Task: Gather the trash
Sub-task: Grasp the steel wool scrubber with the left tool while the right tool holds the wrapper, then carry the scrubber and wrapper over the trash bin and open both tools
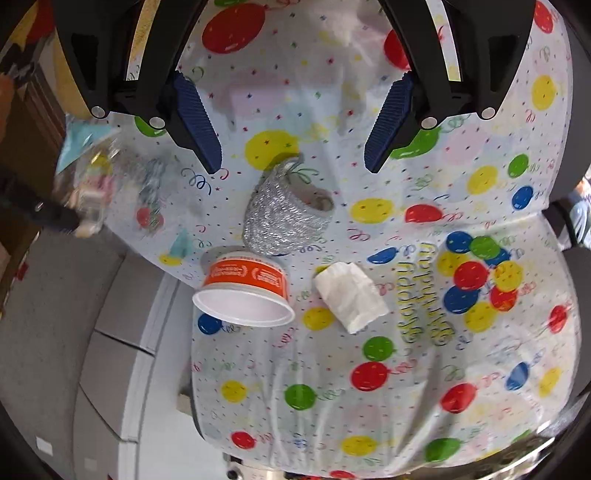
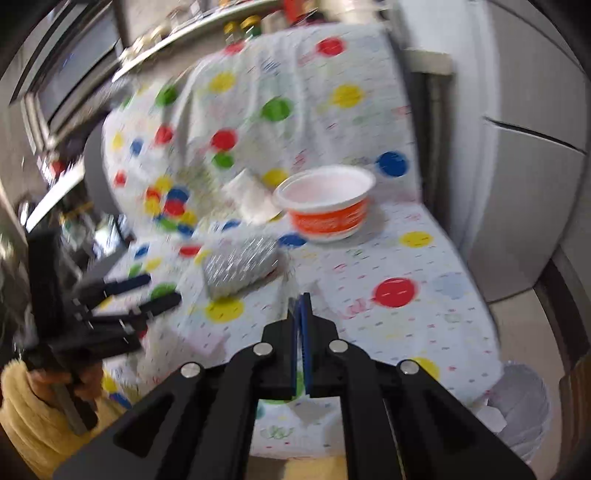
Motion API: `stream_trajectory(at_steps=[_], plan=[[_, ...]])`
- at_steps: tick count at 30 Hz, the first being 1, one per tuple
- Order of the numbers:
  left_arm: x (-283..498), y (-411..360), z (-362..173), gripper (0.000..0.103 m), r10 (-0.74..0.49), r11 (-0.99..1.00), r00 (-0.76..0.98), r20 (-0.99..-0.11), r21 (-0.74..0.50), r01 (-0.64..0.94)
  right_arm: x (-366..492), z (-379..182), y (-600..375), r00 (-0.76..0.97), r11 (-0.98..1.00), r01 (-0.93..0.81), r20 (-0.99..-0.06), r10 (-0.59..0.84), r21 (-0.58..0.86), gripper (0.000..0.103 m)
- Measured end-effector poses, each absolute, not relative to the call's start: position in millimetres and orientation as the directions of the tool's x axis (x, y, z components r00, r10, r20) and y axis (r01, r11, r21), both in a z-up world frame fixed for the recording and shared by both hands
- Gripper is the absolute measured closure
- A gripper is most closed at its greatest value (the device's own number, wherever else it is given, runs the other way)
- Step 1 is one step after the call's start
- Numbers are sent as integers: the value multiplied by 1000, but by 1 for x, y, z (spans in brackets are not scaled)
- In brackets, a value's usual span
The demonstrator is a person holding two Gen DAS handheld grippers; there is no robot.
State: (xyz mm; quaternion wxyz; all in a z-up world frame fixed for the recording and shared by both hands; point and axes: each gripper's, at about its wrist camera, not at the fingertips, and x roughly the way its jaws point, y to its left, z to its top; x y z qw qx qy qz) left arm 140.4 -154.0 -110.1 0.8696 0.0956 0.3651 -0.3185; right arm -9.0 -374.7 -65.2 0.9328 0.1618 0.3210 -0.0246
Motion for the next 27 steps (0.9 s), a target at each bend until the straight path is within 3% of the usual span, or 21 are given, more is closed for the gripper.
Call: stream_trajectory(at_steps=[7, 9, 14, 19, 21, 22, 27], plan=[[161, -201, -117, 22, -412, 783, 588, -696, 59, 619, -24, -71, -407, 817, 916, 191, -575, 52, 353, 100], [164, -215, -117, 16, -399, 764, 606, -688, 115, 635, -25, -74, -410, 816, 912, 194, -575, 54, 361, 100], [176, -245, -135, 17, -355, 717, 588, -726, 192, 670, -21, -80, -416, 814, 901, 201, -577, 64, 383, 100], [183, -250, -148, 54, -321, 720, 585, -745, 210, 662, -21, -80, -417, 814, 902, 199, -577, 65, 383, 100], [182, -246, -147, 82, -332, 726, 576, -747, 188, 662, -23, -78, -417, 819, 901, 198, -570, 65, 387, 100], [181, -241, -143, 89, -350, 733, 568, -745, 160, 661, -25, -77, -416, 822, 900, 199, -566, 62, 387, 100], [156, -213, -107, 94, -515, 750, 512, -687, -72, 658, -37, -66, -413, 843, 898, 207, -536, 38, 389, 100]])
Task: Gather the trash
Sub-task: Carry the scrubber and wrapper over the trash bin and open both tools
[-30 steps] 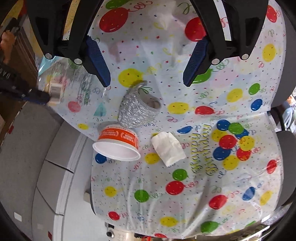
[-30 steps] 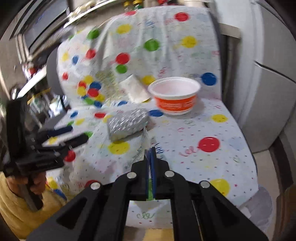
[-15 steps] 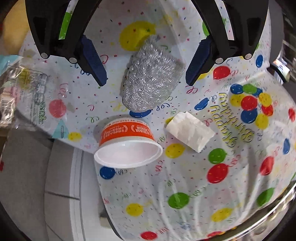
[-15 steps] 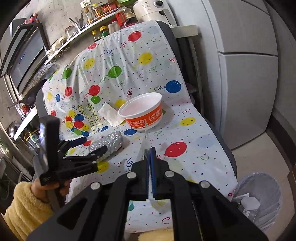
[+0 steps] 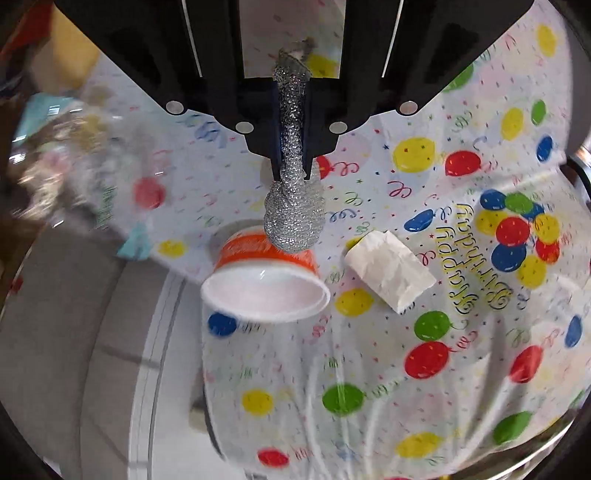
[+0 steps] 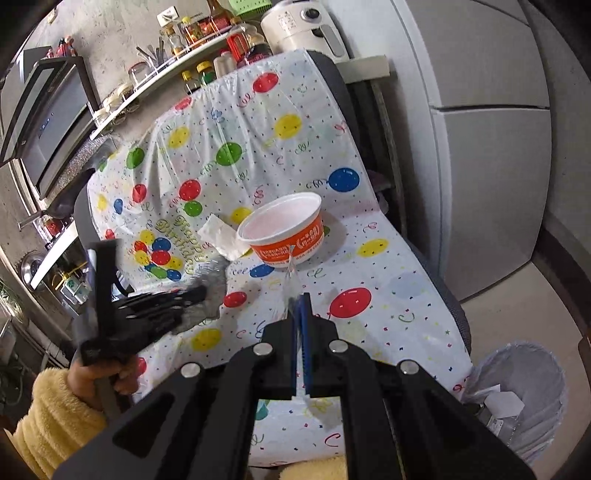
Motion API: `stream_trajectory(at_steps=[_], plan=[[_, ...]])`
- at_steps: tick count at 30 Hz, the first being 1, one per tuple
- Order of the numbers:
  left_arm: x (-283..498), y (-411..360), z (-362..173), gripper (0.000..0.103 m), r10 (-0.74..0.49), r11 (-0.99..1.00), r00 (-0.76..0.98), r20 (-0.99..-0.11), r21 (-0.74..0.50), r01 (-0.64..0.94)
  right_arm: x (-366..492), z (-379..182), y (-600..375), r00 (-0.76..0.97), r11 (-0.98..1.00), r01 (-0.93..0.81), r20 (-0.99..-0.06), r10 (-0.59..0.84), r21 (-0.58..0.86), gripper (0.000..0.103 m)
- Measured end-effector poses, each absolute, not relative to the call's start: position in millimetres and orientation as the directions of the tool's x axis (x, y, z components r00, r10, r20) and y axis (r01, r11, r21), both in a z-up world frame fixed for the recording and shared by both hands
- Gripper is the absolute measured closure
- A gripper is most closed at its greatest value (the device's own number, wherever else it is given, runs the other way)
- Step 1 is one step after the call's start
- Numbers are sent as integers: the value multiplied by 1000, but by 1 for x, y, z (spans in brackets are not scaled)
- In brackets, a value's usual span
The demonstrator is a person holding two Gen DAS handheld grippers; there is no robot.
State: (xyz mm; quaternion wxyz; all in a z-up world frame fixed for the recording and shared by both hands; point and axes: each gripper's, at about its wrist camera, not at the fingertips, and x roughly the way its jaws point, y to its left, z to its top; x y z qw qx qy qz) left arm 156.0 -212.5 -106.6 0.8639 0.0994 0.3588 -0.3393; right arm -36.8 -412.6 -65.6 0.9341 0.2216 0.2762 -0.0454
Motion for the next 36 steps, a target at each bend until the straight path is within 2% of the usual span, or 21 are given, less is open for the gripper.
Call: stream_trajectory(at_steps=[4, 9, 14, 21, 26, 36], plan=[[124, -198, -80, 94, -612, 705, 471, -635, -169, 689, -50, -59, -417, 853, 887, 247, -521, -8, 389, 100], [80, -212, -70, 94, -671, 647, 433, -602, -190, 739, -78, -58, -429, 851, 870, 326, -516, -99, 369, 100], [40, -248, -82, 93, -712, 578, 380, -590, -186, 795, -112, -66, -444, 822, 851, 403, -542, -175, 336, 100], [-16, -308, -111, 93, -726, 467, 247, -642, -197, 862, -174, -87, -465, 749, 815, 527, -584, -313, 240, 100], [-48, -351, -123, 93, -737, 369, 162, -656, -190, 910, -217, -109, -495, 693, 748, 618, -616, -375, 240, 100], [-73, -432, -158, 93, -717, 248, -19, -697, -280, 927, -262, -175, -550, 576, 609, 750, -709, -407, 259, 100]])
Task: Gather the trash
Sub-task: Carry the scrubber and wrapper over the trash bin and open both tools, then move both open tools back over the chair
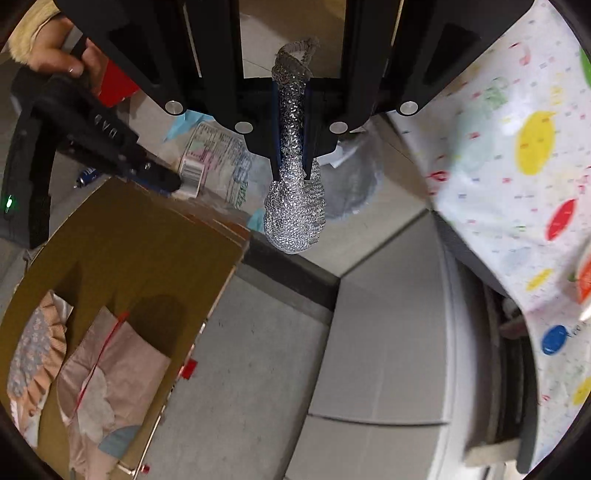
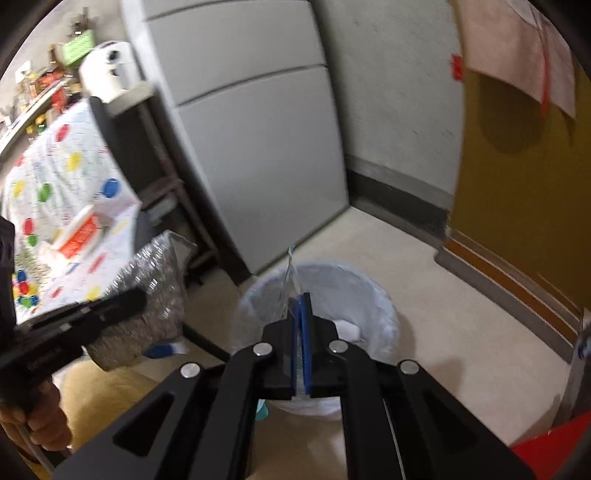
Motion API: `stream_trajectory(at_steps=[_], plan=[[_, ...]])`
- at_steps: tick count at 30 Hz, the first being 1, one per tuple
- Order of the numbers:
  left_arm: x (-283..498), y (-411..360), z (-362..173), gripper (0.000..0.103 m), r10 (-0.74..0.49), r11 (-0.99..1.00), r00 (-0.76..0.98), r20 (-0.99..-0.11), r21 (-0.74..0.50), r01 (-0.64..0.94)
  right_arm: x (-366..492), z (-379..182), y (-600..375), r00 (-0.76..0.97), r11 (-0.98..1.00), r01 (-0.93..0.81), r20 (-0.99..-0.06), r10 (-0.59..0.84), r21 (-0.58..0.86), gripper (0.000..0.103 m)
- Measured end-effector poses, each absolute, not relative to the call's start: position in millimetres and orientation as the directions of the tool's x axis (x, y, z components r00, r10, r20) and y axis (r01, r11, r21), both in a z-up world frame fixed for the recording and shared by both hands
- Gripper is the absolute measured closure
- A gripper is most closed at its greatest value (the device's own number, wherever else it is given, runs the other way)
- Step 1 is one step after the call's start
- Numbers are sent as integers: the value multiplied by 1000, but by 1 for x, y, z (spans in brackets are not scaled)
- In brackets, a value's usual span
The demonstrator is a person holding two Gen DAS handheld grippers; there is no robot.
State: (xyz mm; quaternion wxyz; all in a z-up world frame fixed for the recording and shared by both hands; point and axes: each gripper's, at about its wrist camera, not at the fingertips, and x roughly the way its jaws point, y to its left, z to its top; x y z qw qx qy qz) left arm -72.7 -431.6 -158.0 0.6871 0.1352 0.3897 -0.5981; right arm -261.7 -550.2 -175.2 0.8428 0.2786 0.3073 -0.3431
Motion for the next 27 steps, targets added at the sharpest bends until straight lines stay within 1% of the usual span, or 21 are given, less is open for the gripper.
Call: stream_trajectory(at_steps=[3, 7, 8, 10, 12, 14, 16, 18, 19, 20, 22, 24, 25, 27], plan=[[-73, -444, -167, 92, -706, 247, -21, -708, -274, 929, -264, -190, -561, 550, 583, 773, -724, -417, 250, 100], [-69, -458, -181, 88, -687, 253, 2, -727, -237, 938, -260, -203, -575, 523, 558, 794, -739, -425, 241, 100], [-69, -461, -182, 86, -682, 253, 5, -731, -230, 940, -258, -206, -579, 515, 553, 799, -743, -426, 237, 100], [-65, -467, -187, 75, -671, 262, 4, -741, -231, 937, -251, -213, -584, 500, 542, 808, -754, -426, 230, 100], [-63, -473, -190, 48, -665, 272, 3, -747, -239, 932, -243, -219, -588, 499, 541, 807, -764, -409, 238, 100], [-60, -474, -191, 42, -669, 273, -8, -744, -255, 928, -236, -227, -591, 485, 540, 809, -782, -391, 232, 100], [-54, -472, -192, 41, -669, 284, -13, -743, -272, 919, -233, -231, -592, 475, 535, 813, -793, -383, 229, 98], [-50, -469, -191, 41, -677, 295, -16, -735, -291, 910, -233, -231, -592, 476, 532, 813, -796, -375, 236, 88], [-48, -469, -190, 41, -682, 301, -14, -731, -298, 906, -234, -230, -591, 476, 532, 814, -793, -380, 234, 79], [-45, -465, -189, 41, -686, 312, -7, -727, -304, 900, -234, -227, -589, 475, 533, 814, -791, -385, 230, 73], [-41, -455, -183, 41, -694, 329, 13, -720, -301, 895, -237, -219, -586, 477, 532, 815, -785, -396, 227, 73], [-41, -448, -177, 41, -699, 339, 48, -713, -272, 900, -243, -202, -581, 489, 529, 817, -763, -423, 230, 71], [-40, -439, -170, 40, -703, 349, 82, -706, -243, 905, -245, -192, -578, 491, 531, 818, -749, -444, 222, 69], [-37, -427, -161, 40, -703, 366, 128, -699, -202, 908, -249, -170, -570, 504, 541, 815, -712, -489, 206, 68]])
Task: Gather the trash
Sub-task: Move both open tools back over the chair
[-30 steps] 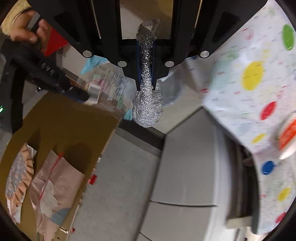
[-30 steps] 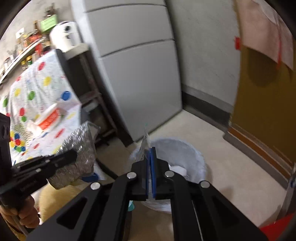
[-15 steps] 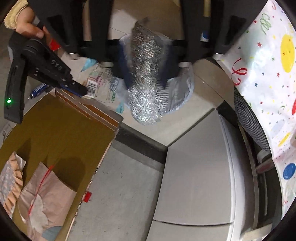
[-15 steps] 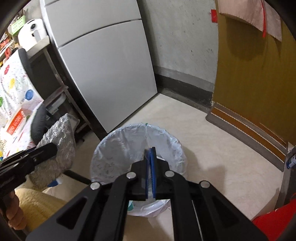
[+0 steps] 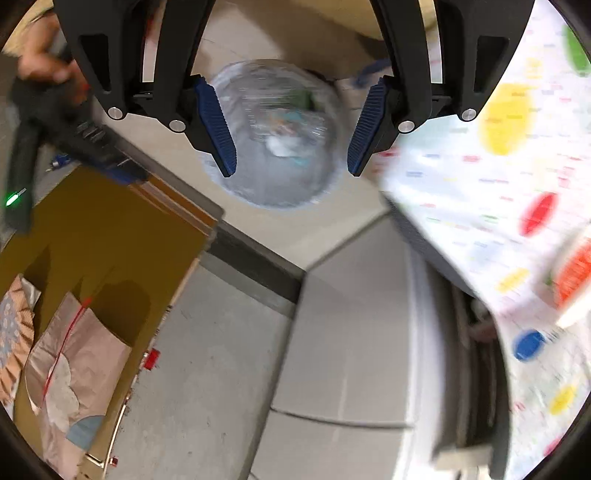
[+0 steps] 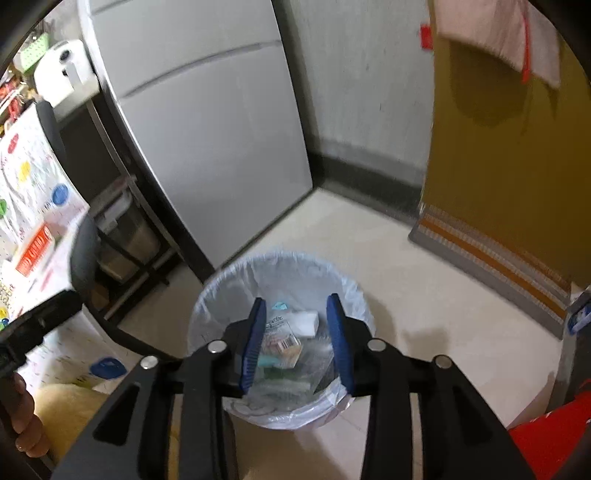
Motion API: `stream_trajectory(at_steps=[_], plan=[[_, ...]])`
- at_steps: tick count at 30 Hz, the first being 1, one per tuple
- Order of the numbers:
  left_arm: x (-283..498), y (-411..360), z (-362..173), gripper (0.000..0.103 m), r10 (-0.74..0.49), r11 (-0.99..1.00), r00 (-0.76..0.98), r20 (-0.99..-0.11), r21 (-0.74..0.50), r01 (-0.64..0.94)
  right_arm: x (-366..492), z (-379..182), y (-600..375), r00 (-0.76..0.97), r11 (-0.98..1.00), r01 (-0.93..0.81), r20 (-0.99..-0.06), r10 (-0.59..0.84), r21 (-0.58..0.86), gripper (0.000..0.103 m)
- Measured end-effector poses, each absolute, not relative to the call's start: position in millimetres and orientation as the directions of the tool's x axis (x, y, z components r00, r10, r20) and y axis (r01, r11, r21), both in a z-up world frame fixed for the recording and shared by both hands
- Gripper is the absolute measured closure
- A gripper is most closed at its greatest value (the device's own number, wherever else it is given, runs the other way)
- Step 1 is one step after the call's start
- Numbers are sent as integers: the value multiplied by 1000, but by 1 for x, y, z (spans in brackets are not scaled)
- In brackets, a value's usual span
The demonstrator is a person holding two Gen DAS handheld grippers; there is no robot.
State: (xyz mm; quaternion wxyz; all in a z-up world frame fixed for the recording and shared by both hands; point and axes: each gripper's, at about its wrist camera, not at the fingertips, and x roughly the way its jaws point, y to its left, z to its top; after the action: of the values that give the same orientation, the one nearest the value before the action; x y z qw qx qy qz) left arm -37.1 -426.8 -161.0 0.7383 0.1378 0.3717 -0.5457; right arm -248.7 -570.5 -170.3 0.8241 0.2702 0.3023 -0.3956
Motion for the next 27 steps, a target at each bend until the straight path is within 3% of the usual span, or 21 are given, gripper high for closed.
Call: stream_trajectory(at_steps=[6, 9, 14, 17, 20, 27], plan=[[-15, -369, -133, 39, -694, 475, 265, -670, -149, 867, -239, -115, -540, 570, 604, 774, -625, -534, 189, 68], [-6, -338, -124, 39, -676, 525, 324, -662, -124, 842, -217, -97, -517, 650, 681, 696, -603, -463, 228, 68], [16, -283, -109, 39, -639, 608, 403, -655, -109, 787, -170, -81, -475, 715, 804, 564, -598, -362, 187, 43], [33, -247, -103, 26, -599, 675, 470, -649, -94, 732, -133, -69, -446, 750, 872, 463, -594, -292, 156, 30], [57, -209, -98, 24, -542, 752, 542, -642, -82, 654, -98, -61, -421, 759, 915, 386, -605, -242, 119, 23], [115, -144, -87, 16, -393, 877, 647, -653, -55, 477, -14, -54, -383, 776, 957, 272, -611, -158, 98, 23]])
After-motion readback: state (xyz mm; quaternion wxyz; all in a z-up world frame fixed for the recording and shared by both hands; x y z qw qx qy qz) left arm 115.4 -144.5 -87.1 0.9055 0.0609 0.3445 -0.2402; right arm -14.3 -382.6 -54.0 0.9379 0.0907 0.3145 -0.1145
